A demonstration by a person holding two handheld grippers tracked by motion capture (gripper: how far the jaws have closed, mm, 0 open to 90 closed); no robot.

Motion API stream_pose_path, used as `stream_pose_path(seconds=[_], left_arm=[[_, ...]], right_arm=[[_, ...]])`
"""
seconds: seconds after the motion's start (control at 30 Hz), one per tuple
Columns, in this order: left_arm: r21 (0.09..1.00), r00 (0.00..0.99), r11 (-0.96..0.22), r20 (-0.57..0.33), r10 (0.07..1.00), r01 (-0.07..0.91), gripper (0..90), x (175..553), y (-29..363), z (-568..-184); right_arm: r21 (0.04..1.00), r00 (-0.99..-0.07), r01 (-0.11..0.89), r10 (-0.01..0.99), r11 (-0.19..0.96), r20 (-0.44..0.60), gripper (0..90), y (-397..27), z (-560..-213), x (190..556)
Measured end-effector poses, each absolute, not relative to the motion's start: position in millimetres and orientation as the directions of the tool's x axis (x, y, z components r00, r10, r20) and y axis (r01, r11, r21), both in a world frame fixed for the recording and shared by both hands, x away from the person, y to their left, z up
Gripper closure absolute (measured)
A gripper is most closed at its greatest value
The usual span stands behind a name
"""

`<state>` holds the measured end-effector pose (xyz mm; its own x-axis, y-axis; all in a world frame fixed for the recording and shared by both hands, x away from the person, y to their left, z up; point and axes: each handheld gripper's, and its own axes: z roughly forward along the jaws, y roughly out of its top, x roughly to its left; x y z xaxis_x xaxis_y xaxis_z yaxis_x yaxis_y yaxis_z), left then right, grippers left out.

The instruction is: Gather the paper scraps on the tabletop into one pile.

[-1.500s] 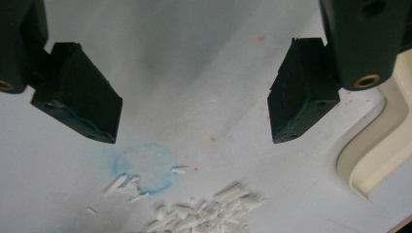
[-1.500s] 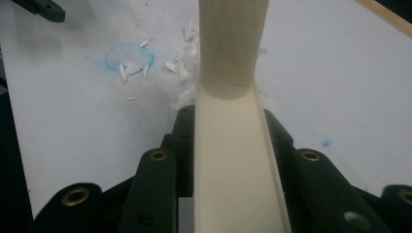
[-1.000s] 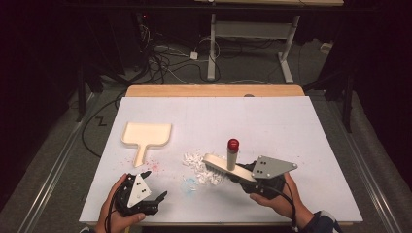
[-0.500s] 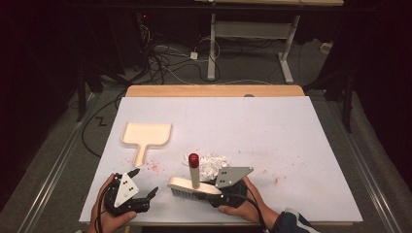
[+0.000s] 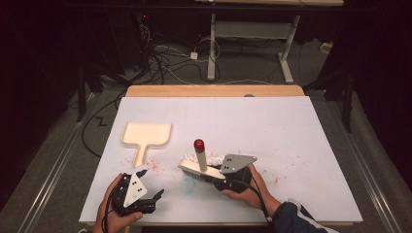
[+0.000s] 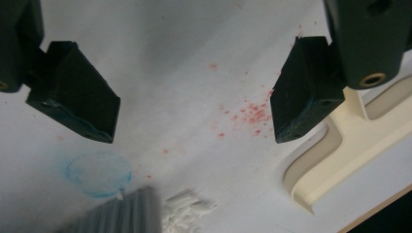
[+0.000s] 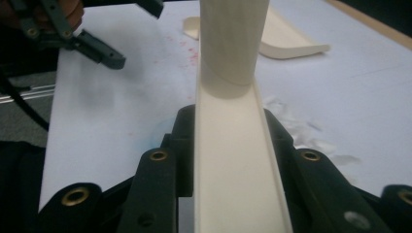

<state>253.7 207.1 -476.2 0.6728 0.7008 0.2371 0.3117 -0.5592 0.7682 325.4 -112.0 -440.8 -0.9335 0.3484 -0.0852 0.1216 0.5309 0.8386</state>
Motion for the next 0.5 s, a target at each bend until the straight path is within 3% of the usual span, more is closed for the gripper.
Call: stream_pose_path(seconds=[0.23, 0.5], left_arm=[[0.764, 0.681, -0.568, 0.241, 0.692, 0.306, 17.4, 253, 206, -477], [0.757, 0.688, -0.577, 0.244, 0.683, 0.305, 17.4, 253, 204, -477]], right_arm=[[0.859, -0.916, 0.103, 0.384, 0.502, -0.114, 67.9, -132, -416, 321], [0.872, -0.825, 0.148, 0.545, 0.467, -0.152, 67.9, -161, -403, 332]])
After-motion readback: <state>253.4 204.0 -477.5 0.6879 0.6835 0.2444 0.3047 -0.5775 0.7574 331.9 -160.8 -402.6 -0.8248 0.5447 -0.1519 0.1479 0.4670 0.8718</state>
